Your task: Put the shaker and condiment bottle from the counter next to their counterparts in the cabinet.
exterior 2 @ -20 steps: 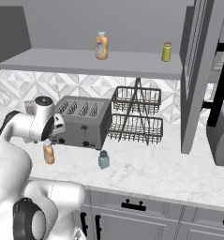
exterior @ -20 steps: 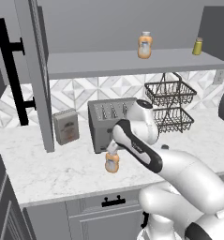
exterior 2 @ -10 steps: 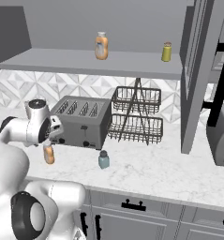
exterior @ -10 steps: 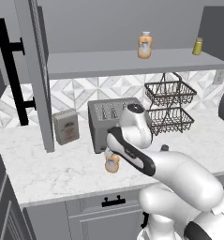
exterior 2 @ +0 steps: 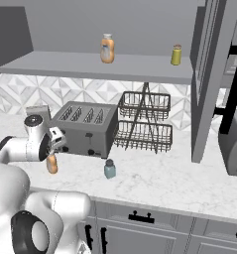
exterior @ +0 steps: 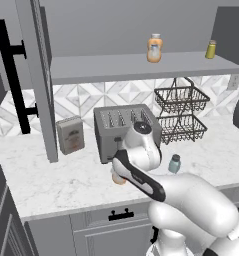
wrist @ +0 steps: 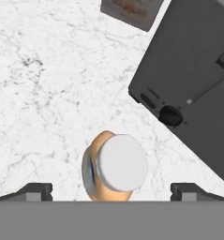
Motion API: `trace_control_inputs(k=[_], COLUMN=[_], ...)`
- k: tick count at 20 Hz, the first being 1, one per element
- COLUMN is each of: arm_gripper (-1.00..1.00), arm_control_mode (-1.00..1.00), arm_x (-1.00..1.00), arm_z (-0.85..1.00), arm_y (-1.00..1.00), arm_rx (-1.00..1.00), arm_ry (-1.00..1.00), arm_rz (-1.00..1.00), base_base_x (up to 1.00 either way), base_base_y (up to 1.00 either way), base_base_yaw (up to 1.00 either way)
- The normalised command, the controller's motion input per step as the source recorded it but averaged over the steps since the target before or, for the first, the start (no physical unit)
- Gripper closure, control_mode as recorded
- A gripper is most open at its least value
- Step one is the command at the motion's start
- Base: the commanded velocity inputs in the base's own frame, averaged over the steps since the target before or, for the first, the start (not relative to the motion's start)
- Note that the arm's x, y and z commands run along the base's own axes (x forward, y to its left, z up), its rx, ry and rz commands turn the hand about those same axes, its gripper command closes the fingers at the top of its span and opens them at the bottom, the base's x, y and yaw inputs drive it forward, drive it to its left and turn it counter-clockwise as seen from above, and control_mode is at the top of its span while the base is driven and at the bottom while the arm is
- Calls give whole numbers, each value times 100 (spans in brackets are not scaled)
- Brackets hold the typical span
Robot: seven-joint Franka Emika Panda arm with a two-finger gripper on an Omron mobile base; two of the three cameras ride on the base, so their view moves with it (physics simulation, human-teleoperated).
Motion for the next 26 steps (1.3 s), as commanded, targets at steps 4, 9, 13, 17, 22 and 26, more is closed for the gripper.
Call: trace_control_inputs(k=[4,9,13,17,22,26], arm_gripper=[-100,-100,-100,-100,-100,-100], arm_control_mode=[-100,-100,-100,-100,-100,-100], arm_x=[0,1,8,8,12,21], arm_z=[-14,-11,-11,-11,-12,-16], arm_y=[0,0,0,0,5,11], arm_rx=[0,0,0,-1,-2,-3], arm_ry=[-2,0,0,0,0,0], arm_rz=[0,0,0,0,0,0], base_base_x=[0,0,0,0,0,0], base_base_y=[0,0,0,0,0,0], base_base_yaw=[0,0,0,0,0,0])
